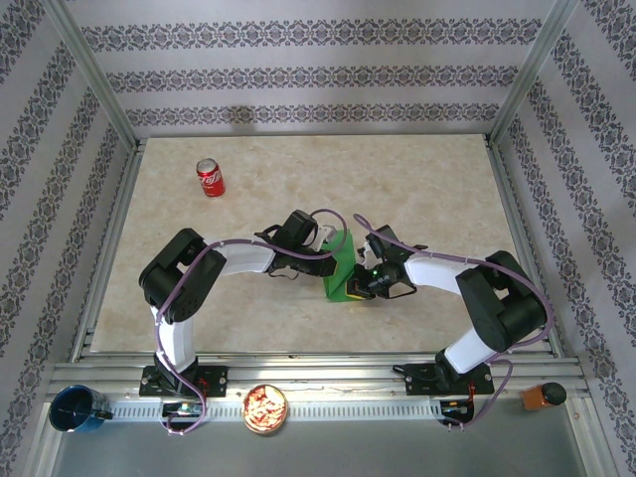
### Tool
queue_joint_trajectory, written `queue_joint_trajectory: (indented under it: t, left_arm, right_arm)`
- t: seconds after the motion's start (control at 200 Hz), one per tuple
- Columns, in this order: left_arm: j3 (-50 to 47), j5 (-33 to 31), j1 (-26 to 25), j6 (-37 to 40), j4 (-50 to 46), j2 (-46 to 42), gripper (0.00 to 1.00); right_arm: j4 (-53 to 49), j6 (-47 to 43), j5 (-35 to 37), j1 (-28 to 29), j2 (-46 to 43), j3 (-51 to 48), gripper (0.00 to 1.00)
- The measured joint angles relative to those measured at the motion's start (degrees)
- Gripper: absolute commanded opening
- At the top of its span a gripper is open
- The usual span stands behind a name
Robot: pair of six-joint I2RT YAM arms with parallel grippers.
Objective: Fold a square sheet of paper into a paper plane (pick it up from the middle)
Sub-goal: Fold the triangle a second time at the center of the table.
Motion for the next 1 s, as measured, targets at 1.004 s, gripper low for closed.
queue_joint_trajectory:
  t: [1.004]
  left_arm:
    - [-0.7, 0.2, 0.0, 0.5, 0.0, 0.0, 0.07]
  right_arm:
    - [2.7, 3.0, 1.1, 0.1, 0.3, -0.2, 0.08]
